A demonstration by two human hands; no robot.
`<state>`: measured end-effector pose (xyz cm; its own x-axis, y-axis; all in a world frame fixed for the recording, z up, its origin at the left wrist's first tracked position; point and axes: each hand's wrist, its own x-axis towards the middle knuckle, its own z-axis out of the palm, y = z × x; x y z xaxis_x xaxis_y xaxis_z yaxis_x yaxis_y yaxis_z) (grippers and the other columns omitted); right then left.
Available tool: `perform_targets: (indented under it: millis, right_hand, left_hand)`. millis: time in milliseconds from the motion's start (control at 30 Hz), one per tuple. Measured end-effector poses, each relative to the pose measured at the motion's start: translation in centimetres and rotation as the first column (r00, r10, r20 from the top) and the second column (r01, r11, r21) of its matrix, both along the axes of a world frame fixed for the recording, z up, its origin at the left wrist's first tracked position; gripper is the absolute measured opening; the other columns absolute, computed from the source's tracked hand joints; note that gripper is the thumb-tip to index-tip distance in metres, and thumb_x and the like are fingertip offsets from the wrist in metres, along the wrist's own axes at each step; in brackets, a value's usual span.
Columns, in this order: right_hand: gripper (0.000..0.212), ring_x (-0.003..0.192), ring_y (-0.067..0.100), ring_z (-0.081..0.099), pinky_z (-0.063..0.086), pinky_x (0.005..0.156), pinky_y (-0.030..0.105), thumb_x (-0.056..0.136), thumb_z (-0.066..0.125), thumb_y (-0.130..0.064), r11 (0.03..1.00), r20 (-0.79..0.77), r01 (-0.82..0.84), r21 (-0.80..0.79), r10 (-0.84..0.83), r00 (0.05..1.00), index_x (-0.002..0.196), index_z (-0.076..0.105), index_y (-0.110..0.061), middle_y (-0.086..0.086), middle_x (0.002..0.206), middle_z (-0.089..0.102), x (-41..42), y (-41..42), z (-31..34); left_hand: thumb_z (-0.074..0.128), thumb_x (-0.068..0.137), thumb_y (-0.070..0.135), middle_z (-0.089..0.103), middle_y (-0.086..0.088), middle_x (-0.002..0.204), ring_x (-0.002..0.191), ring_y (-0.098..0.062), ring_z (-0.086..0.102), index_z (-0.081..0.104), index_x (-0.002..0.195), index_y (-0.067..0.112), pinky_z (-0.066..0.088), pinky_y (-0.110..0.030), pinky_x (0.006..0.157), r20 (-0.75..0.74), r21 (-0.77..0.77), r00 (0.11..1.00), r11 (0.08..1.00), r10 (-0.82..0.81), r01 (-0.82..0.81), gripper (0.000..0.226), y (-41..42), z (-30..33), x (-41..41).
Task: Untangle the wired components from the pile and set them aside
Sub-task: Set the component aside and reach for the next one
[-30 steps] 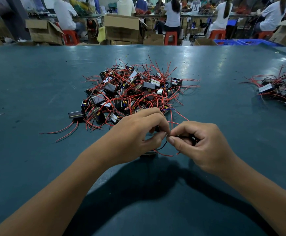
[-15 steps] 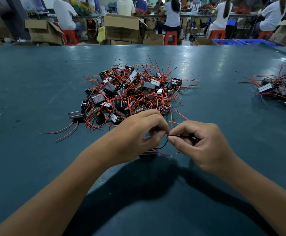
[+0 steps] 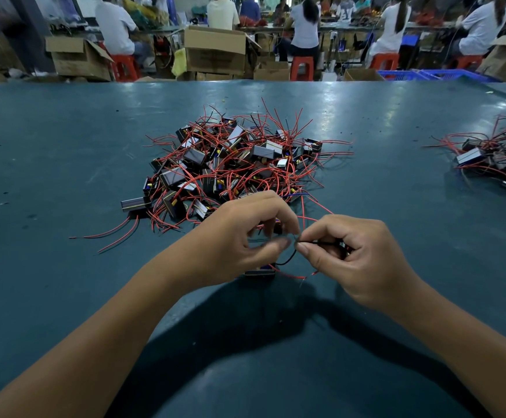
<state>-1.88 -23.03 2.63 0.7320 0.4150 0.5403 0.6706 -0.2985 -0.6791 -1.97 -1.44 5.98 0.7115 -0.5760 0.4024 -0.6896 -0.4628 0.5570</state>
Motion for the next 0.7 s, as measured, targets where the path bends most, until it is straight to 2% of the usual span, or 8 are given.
perform_targets:
  millis: [67,133,333,533,700]
  right_hand:
    - [0.004,0.050,0.003,0.037,0.031,0.052,0.012,0.085,0.069,-0.014,1.000,-0.006,0.005,-0.003,-0.005,1.000,0.081,0.071,-0.015,-0.014,0.062,0.051,0.02,-0.04,0.01]
    - [0.004,0.049,0.003,0.038,0.030,0.052,0.012,0.086,0.069,-0.014,1.000,-0.001,0.006,-0.022,-0.006,1.000,0.083,0.072,-0.014,-0.013,0.061,0.051,-0.01,-0.06,0.04]
    - [0.004,0.049,0.005,0.040,0.032,0.051,0.013,0.086,0.068,-0.014,0.999,0.010,-0.005,-0.046,0.006,1.000,0.085,0.072,-0.013,-0.004,0.063,0.055,0.02,-0.05,0.06]
    - [0.005,0.050,0.003,0.040,0.032,0.052,0.011,0.085,0.069,-0.011,0.998,0.050,0.007,-0.064,-0.004,0.999,0.084,0.070,-0.015,-0.005,0.065,0.056,0.07,-0.27,0.08]
    - [0.005,0.050,0.001,0.041,0.032,0.053,0.009,0.084,0.069,-0.011,0.997,0.075,0.020,-0.079,-0.014,0.997,0.084,0.070,-0.015,-0.008,0.065,0.055,-0.01,-0.19,0.09]
  left_hand:
    - [0.074,0.087,0.006,0.061,-0.003,0.102,0.094,-0.021,0.058,0.072,0.099,0.008,0.046,-0.028,0.083,0.106,0.026,0.994,0.999,-0.029,0.026,0.012,0.16,0.15,0.14]
    - [0.077,0.086,0.015,0.061,-0.003,0.102,0.096,-0.021,0.058,0.076,0.097,0.011,0.047,-0.032,0.085,0.189,0.044,0.982,0.999,-0.029,0.021,0.011,0.36,0.32,0.25]
    - [0.071,0.090,0.022,0.064,-0.004,0.096,0.087,-0.024,0.058,0.077,0.093,0.011,0.047,-0.035,0.077,0.355,0.111,0.935,0.993,-0.012,-0.029,0.013,0.19,0.22,0.45]
    - [0.063,0.097,0.021,0.064,-0.007,0.097,0.082,-0.028,0.057,0.075,0.097,0.011,0.046,-0.038,0.071,0.496,0.182,0.867,0.981,-0.033,-0.067,0.015,-0.01,0.17,0.49]
    - [0.058,0.099,0.026,0.065,-0.005,0.097,0.080,-0.025,0.054,0.074,0.096,0.013,0.045,-0.039,0.069,0.541,0.240,0.839,0.966,-0.052,-0.095,0.021,0.03,0.19,0.43]
